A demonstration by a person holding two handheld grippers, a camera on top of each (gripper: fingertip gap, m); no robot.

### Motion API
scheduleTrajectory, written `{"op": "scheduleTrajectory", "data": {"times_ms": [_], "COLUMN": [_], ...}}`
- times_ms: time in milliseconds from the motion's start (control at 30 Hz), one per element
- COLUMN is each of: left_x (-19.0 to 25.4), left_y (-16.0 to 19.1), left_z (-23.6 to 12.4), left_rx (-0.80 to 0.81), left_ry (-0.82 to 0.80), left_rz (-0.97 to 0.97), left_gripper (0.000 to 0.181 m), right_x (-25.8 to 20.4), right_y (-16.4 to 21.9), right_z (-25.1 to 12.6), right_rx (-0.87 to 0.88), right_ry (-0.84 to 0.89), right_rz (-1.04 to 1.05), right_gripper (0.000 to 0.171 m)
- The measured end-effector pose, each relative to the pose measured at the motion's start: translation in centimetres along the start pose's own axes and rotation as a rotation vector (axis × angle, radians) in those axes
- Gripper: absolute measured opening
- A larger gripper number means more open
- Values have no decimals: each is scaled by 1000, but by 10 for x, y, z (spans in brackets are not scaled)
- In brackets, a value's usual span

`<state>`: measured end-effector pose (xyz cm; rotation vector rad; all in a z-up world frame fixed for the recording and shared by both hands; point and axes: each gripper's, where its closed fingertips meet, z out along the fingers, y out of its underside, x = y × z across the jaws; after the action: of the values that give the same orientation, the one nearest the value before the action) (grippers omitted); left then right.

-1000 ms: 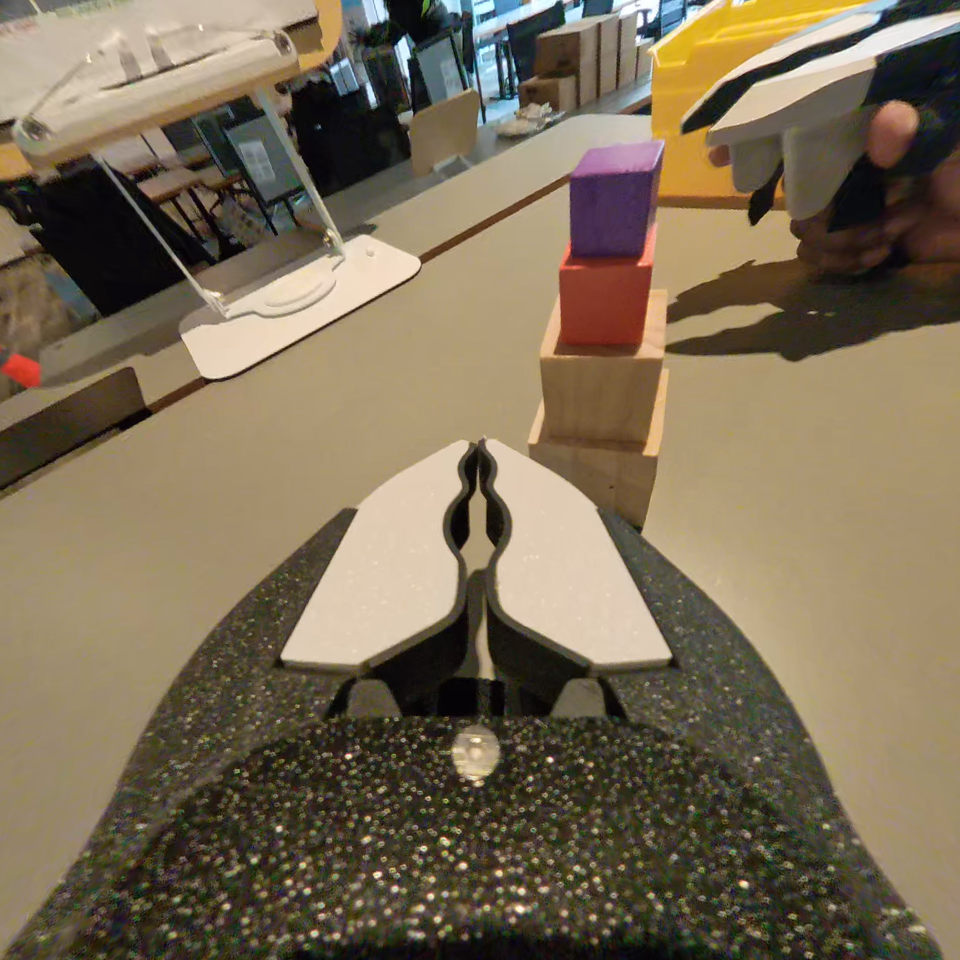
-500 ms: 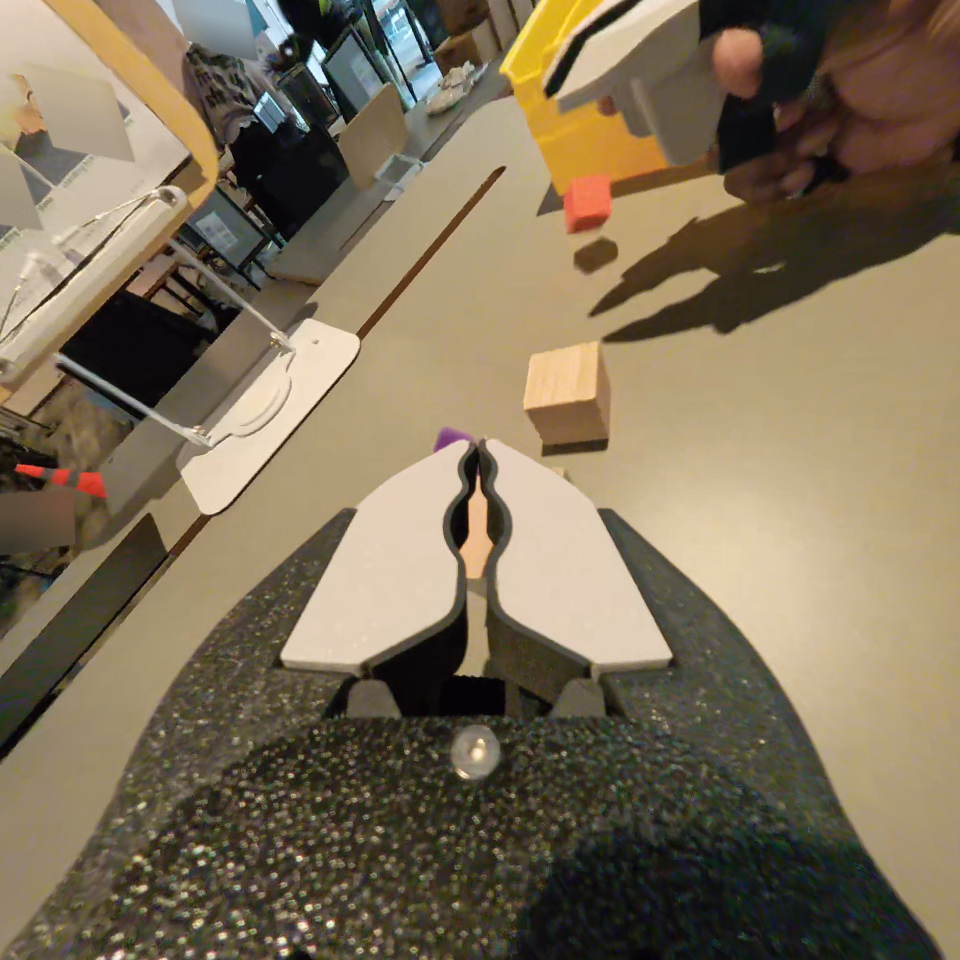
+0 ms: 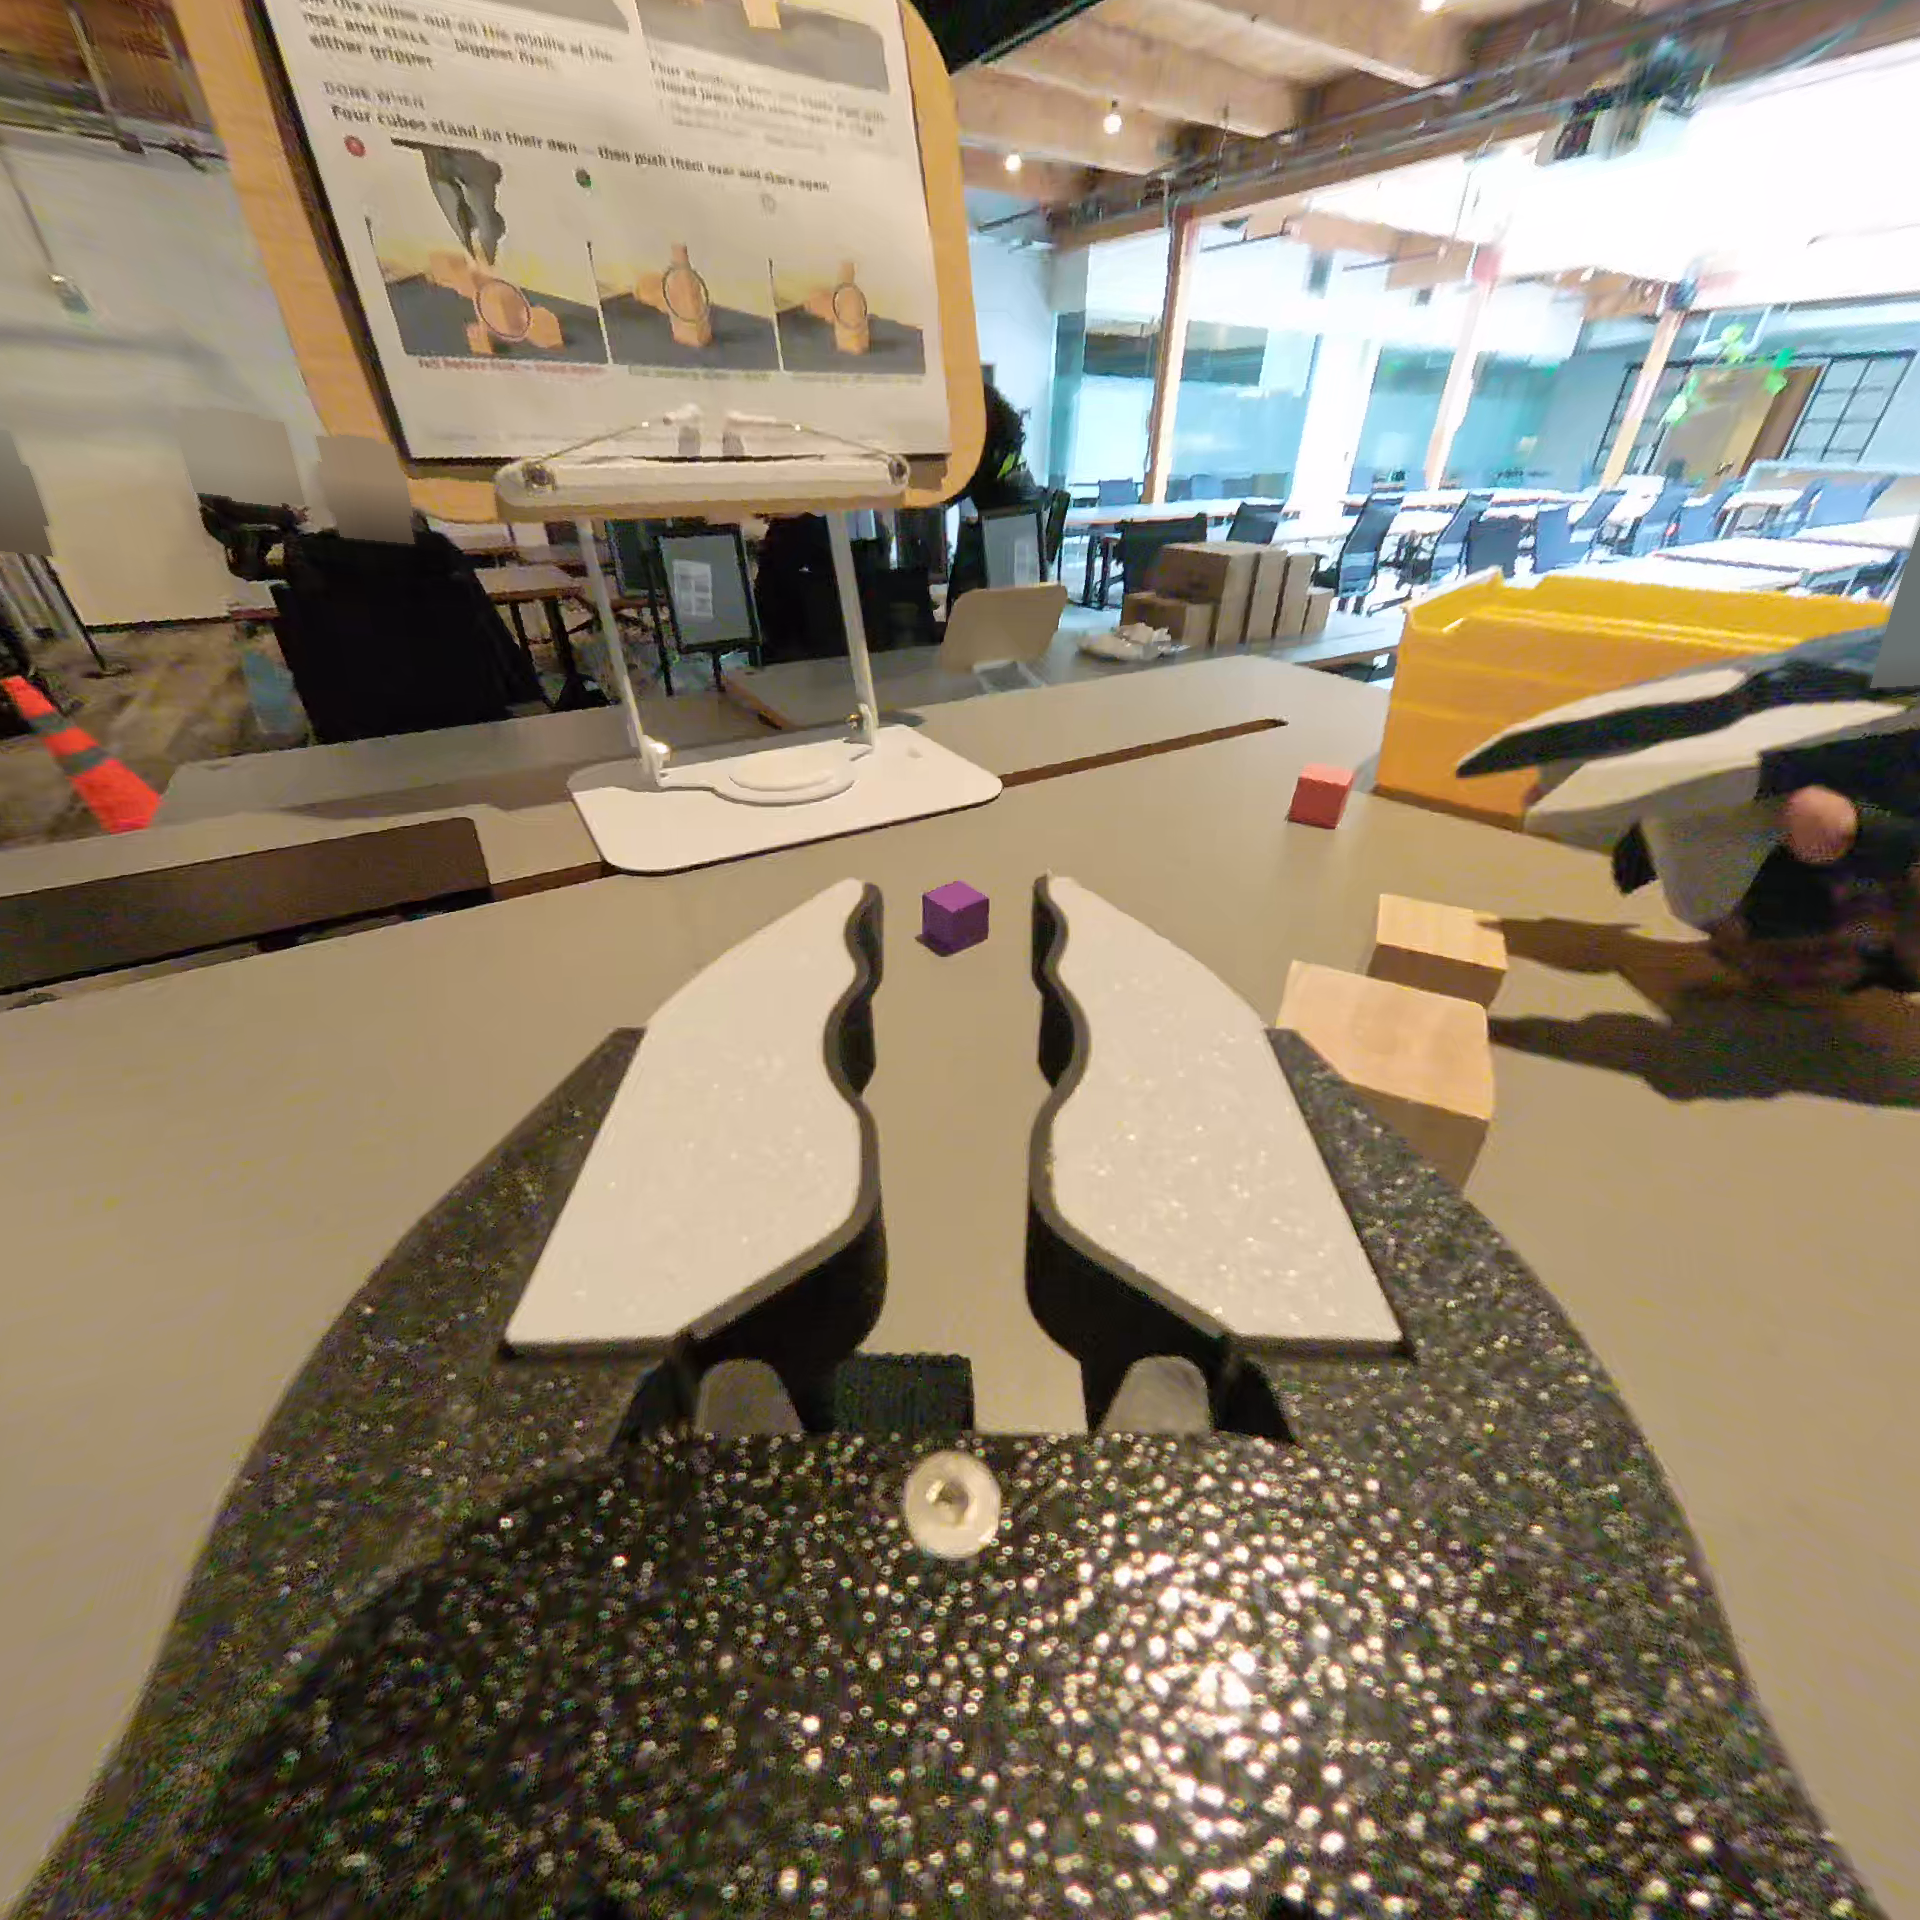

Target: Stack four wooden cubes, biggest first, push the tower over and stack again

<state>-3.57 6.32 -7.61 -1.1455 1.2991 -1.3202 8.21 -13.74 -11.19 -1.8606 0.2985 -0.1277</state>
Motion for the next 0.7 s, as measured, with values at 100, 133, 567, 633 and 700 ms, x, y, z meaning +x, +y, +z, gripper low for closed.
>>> {"op": "scheduleTrajectory", "data": {"times_ms": [100, 133, 567, 633, 700], "left_x": [0, 1, 29, 32, 33], "left_y": [-1, -1, 23, 27, 30], "left_z": [-1, -1, 13, 15, 16], "left_rx": [9, 5, -145, -168, -187], "left_ry": [5, 7, 5, -5, -14], "left_rz": [-2, 4, 298, 343, 379], "left_gripper": [26, 27, 26, 25, 25], "right_x": [-24, -30, -34, -32, -28], "right_y": [8, 11, 39, 49, 54], "right_z": [12, 15, 26, 30, 32], "right_rx": [-40, -58, -252, -334, -382], "right_ry": [-48, -51, 193, 241, 295], "right_rz": [49, 62, 47, 10, -18], "right_gripper": [61, 64, 74, 62, 45]}}
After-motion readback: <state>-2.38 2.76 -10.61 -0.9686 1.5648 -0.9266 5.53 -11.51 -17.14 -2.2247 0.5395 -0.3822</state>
